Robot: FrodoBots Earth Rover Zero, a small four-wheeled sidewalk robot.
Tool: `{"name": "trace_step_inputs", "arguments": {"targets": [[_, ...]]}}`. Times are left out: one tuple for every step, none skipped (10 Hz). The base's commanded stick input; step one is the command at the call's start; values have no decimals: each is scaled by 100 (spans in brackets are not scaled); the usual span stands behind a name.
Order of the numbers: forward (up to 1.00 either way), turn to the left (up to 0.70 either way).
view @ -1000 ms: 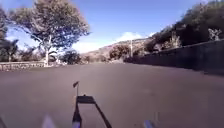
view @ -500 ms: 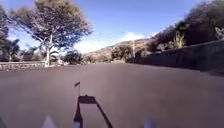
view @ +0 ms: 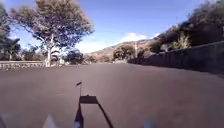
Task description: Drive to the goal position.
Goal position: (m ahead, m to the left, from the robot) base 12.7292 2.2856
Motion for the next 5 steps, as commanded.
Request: {"name": "trace_step_inputs", "arguments": {"targets": [[70,0],[70,0],[70,0],[70,0],[70,0]]}}
